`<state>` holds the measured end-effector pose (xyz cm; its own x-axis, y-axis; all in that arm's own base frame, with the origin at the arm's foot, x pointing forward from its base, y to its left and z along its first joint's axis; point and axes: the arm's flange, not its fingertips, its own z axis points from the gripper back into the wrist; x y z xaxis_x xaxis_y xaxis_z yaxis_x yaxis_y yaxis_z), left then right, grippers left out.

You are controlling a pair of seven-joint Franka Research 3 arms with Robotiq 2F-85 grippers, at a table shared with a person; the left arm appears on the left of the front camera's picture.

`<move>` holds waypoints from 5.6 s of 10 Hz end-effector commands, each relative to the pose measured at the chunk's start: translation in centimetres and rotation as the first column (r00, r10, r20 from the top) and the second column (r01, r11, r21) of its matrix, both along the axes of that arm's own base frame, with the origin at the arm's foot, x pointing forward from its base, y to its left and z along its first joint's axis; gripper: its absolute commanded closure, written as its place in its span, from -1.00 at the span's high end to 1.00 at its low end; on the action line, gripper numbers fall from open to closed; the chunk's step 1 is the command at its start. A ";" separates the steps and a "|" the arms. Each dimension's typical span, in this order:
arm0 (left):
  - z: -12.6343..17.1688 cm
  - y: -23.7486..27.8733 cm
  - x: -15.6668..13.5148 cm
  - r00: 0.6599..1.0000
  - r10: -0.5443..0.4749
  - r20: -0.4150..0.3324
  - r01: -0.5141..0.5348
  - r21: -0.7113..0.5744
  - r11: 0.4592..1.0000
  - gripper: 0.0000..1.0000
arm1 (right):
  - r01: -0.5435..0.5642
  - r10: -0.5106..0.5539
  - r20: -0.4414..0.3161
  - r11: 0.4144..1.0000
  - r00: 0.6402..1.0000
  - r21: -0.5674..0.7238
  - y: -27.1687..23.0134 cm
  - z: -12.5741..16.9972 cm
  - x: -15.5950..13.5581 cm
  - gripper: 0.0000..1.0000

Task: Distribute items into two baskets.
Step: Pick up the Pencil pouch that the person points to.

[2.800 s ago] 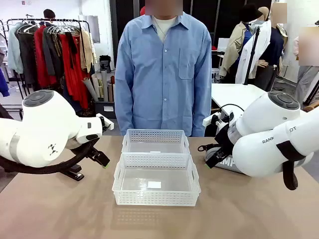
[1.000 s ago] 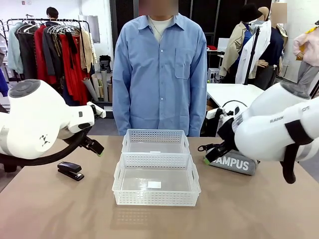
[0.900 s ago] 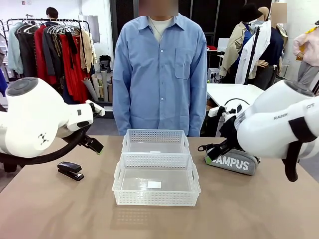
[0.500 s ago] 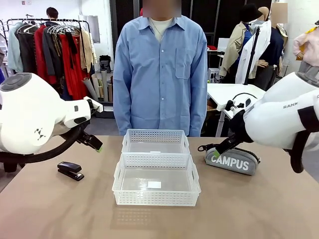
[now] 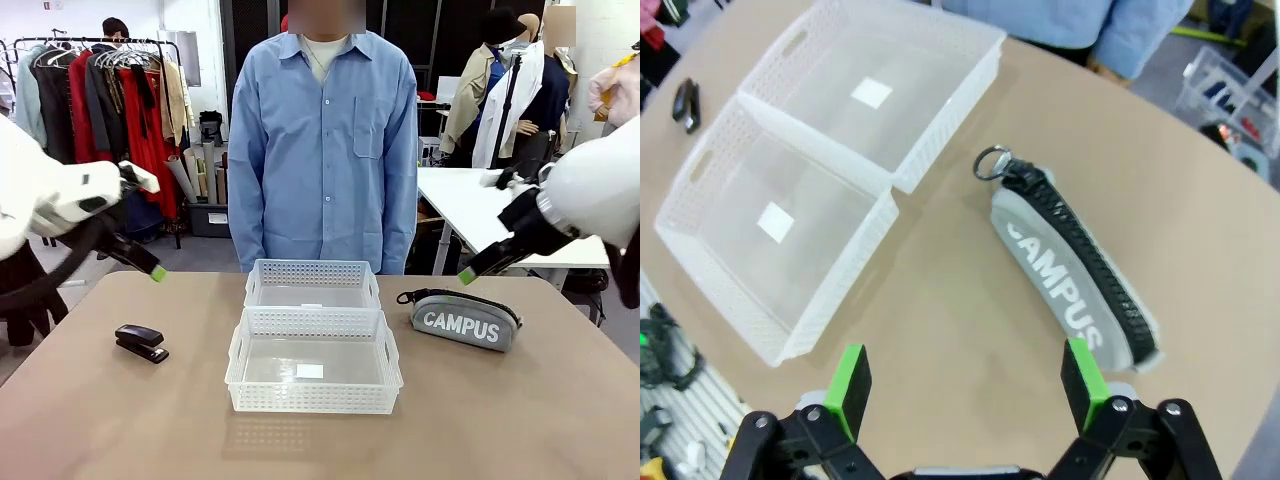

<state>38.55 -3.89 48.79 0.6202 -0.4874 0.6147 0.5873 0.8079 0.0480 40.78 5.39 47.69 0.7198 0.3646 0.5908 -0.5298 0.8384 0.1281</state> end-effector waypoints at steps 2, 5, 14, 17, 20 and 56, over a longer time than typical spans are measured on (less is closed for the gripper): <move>3.5 4.6 -0.2 1.000 -0.010 0.011 0.010 -0.024 1.000 1.00 | -0.021 0.017 0.036 0.990 0.999 0.140 -4.7 3.1 -1.5 1.00; 6.2 8.6 -0.3 1.000 -0.005 -0.010 0.005 -0.043 0.999 1.00 | -0.038 0.023 0.061 0.966 0.998 0.257 -10.1 4.8 -3.7 1.00; 6.0 16.3 -4.3 0.997 -0.031 0.073 0.045 -0.191 0.981 1.00 | 0.026 -0.072 0.109 0.925 0.991 0.378 -17.9 4.9 -8.9 1.00; 6.5 16.5 -4.2 0.999 -0.019 0.050 0.027 -0.175 0.984 1.00 | 0.065 -0.100 0.080 0.932 0.992 0.357 -17.9 5.5 -8.4 1.00; 6.5 16.5 -4.2 0.999 -0.019 0.050 0.027 -0.175 0.984 1.00 | 0.065 -0.100 0.080 0.932 0.992 0.357 -17.9 5.5 -8.4 1.00; 6.5 16.5 -4.2 0.999 -0.019 0.050 0.027 -0.175 0.984 1.00 | -0.614 0.547 -0.281 0.718 0.789 -0.327 -5.7 -3.7 16.2 1.00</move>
